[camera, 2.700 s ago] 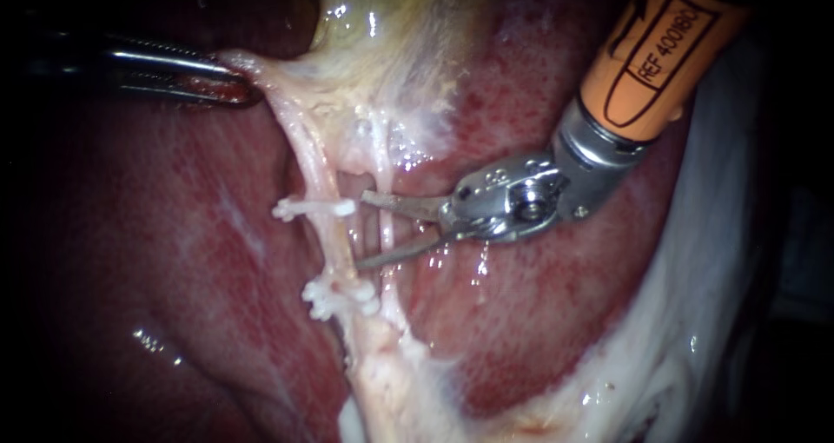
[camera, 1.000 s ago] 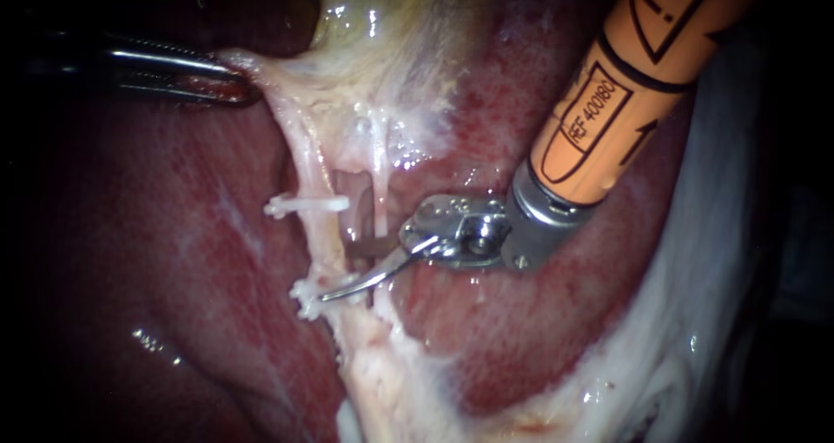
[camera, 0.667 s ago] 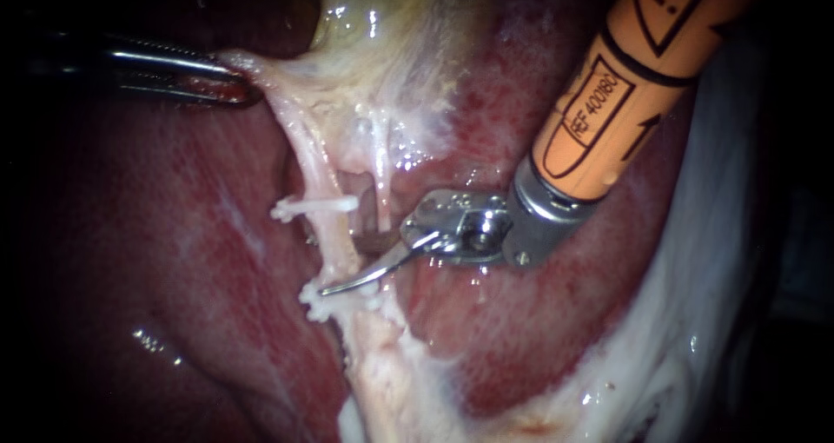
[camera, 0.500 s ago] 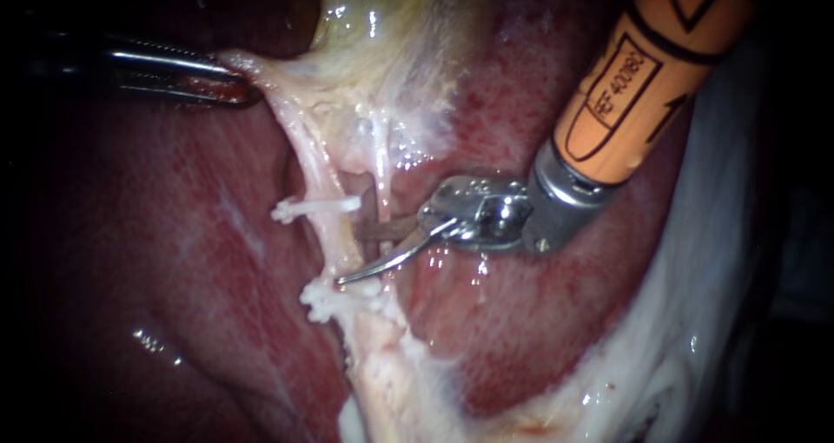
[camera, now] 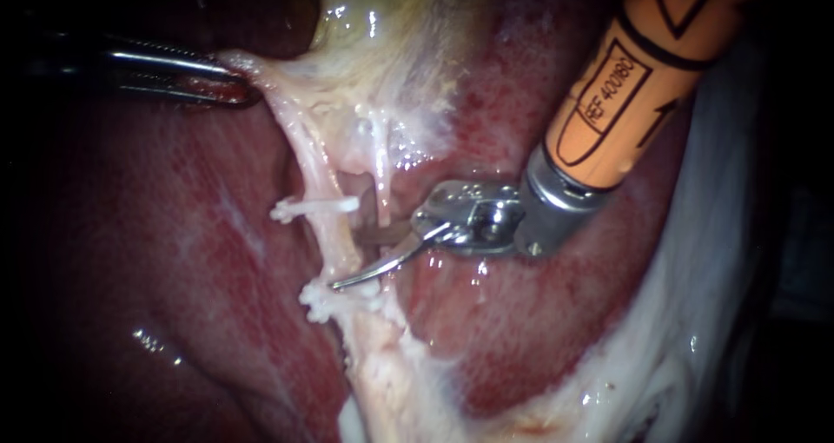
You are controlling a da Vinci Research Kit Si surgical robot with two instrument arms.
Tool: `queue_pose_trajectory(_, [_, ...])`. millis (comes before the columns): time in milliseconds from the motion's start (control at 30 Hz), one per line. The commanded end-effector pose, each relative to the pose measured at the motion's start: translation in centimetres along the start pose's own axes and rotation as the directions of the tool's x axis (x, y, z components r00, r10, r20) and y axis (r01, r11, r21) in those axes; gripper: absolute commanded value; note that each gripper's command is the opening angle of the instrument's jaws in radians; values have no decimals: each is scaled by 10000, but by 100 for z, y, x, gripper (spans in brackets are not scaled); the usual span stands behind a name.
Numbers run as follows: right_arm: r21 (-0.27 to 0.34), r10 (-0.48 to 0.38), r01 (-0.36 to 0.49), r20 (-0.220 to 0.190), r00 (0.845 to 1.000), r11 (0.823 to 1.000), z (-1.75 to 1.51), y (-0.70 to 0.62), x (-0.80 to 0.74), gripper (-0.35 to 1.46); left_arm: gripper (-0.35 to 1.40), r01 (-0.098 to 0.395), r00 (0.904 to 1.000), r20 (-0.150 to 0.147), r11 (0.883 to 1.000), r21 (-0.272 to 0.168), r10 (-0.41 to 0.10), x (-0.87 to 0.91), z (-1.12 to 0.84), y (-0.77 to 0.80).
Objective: Go to the cutting position left tube
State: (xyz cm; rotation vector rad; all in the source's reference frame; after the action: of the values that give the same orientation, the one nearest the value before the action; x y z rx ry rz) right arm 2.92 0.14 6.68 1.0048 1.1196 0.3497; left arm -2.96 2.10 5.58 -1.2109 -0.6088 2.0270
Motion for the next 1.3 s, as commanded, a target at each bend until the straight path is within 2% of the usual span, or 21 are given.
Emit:
queue_pose_trajectory(33, [41, 36, -35, -97, 9999, 10000, 4, 1, 1, 123, -35, 0, 10000, -1, 10000, -2, 0, 0, 0, 0])
queue_pose_trajectory(300, [231, 66, -54, -517, 9986, 9997, 27, 4, 11, 123, -35, 2, 10000, -2, 10000, 3, -2, 1, 1, 0])
queue_pose_trajectory(467, [239, 72, -58, -582, 9983, 9997, 35, 4, 17, 125, -35, 3, 10000, -3, 10000, 5, -3, 1, 2, 0])
queue_pose_trajectory(600, [298, 81, -63, -606, 9981, 9995, 36, -4, 21, 126, -35, 2, 10000, -2, 10000, 4, -2, 1, 1, 0])
queue_pose_trajectory(867, [538, 123, -80, -791, 9968, 9985, 36, -32, 38, 126, -35, 1, 10000, -2, 10000, 2, -1, 1, 1, 0])
queue_pose_trajectory(967, [610, 139, -86, -876, 9961, 9981, 37, -38, 44, 126, -35, 1, 10000, -2, 10000, 2, -1, 0, 1, 0])
queue_pose_trajectory(1300, [638, 144, -87, -903, 9958, 9979, 36, -40, 45, 126, -35, 1, 10000, -2, 10000, 1, -1, 0, 1, 0])
